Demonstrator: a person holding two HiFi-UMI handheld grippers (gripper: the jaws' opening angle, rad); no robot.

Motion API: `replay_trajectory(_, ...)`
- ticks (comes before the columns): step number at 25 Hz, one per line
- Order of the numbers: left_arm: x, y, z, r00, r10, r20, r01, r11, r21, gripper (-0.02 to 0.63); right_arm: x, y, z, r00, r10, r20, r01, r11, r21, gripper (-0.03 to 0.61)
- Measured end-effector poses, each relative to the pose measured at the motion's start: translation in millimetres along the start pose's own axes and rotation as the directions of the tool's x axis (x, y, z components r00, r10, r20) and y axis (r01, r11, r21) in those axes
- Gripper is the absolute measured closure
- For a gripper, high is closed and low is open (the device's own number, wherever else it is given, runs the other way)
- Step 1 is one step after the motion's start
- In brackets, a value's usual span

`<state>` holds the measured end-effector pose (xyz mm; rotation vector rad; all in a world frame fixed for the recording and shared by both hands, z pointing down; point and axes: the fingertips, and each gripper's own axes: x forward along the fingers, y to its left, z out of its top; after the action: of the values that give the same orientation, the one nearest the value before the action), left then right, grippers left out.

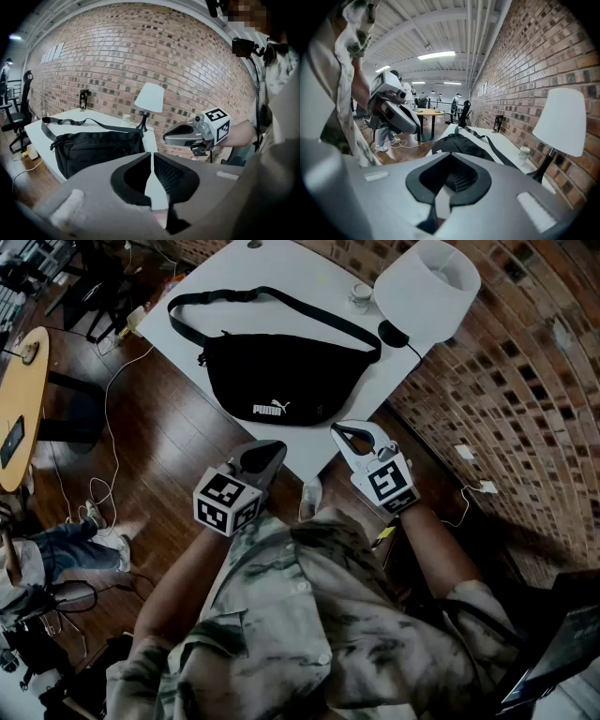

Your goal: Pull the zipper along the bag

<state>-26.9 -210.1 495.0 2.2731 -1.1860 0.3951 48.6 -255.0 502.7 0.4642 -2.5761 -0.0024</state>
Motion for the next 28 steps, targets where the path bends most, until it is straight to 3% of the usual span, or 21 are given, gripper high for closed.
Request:
replay_trajectory(6,80.9,50.4,-2.5,0.992,0.089,-0.094,-0.089,0.996,0.012,0.516,67.3,-57.4,-19.0,0.998,0.023,-0.050,-0.024,1.000,-0.015,0.572)
replay_trajectory(12,139.4,88.5,-8.2,0.958,0.235,-0.165,-0.226,0.972,0.069,0.475,123.9,-92.7,-41.9,0.990,0.064,-0.123,-0.061,0.998,0.028,0.572)
replay_trajectory(20,178.7,118.3,-24.2,0.908,0.360,-0.215,-0.355,0.933,0.064,0.470,158.4,-98.6,-69.2,0.979,0.102,-0.177,-0.093,0.994,0.062,0.572)
replay_trajectory(26,188.5,125.6,-33.9,0.854,0.454,-0.254,-0.416,0.889,0.189,0.476,165.1,-96.0,-81.9,0.970,0.103,-0.221,-0.089,0.993,0.072,0.572)
replay_trajectory(28,186.6,130.0,-33.3,0.844,0.479,-0.240,-0.437,0.875,0.210,0.518,167.4,-95.6,-84.2,0.968,0.108,-0.227,-0.095,0.993,0.067,0.572)
